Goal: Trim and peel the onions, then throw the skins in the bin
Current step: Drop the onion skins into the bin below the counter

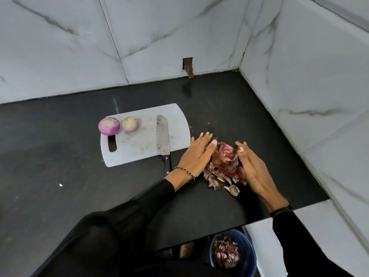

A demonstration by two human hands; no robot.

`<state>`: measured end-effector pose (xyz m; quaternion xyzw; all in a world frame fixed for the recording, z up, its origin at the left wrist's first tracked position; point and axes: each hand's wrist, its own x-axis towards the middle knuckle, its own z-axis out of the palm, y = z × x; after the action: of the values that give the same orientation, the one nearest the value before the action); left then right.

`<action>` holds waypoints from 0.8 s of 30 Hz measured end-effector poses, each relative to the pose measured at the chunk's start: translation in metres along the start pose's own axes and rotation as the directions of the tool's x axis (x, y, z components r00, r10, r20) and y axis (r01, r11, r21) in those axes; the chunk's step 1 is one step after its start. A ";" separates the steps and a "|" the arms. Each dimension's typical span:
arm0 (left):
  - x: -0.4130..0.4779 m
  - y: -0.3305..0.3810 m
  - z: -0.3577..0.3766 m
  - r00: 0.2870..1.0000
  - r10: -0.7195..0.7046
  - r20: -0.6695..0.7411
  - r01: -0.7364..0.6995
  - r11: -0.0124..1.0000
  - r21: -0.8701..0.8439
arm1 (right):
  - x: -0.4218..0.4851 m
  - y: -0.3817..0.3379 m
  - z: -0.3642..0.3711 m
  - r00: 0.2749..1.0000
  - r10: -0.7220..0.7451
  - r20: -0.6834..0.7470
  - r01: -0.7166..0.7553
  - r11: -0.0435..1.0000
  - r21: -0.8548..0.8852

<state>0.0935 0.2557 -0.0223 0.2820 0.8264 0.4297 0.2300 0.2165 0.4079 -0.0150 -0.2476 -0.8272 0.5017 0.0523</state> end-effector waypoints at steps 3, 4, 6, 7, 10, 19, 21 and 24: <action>0.001 0.003 0.009 0.999 -0.022 -0.028 0.022 1.000 0.010 | -0.015 0.007 0.024 0.979 0.003 -0.202 -0.021 0.996 -0.089; 0.001 0.002 0.013 0.999 -0.028 -0.038 0.029 1.000 0.009 | -0.018 0.008 0.033 0.963 0.019 -0.267 -0.050 0.993 -0.108; 0.002 0.000 0.021 0.999 -0.012 -0.052 0.014 1.000 0.021 | -0.020 0.007 0.049 0.940 0.062 -0.336 -0.102 0.989 -0.104; 0.002 0.000 0.023 0.998 0.007 -0.062 -0.004 0.999 0.038 | -0.020 0.005 0.058 0.935 0.078 -0.347 -0.115 0.989 -0.088; 0.004 0.000 0.029 0.997 0.023 -0.077 -0.023 1.000 0.006 | -0.013 -0.010 0.076 0.920 0.094 -0.381 -0.099 0.995 0.008; 0.004 0.001 0.034 0.992 -0.020 -0.129 -0.027 0.936 -0.351 | -0.002 -0.036 0.103 0.844 0.190 -0.501 0.014 0.927 0.375; 0.004 0.006 0.035 0.990 -0.042 -0.132 -0.018 0.906 -0.423 | -0.001 -0.040 0.102 0.839 0.251 -0.483 0.004 0.885 0.465; 0.003 0.014 0.038 0.989 -0.108 -0.104 0.035 0.839 -0.542 | 0.003 -0.044 0.100 0.833 0.335 -0.439 0.023 0.774 0.633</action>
<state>0.1190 0.2864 -0.0313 0.1463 0.6956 0.6531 0.2611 0.1647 0.3127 -0.0274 -0.4158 -0.5460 0.6571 0.3119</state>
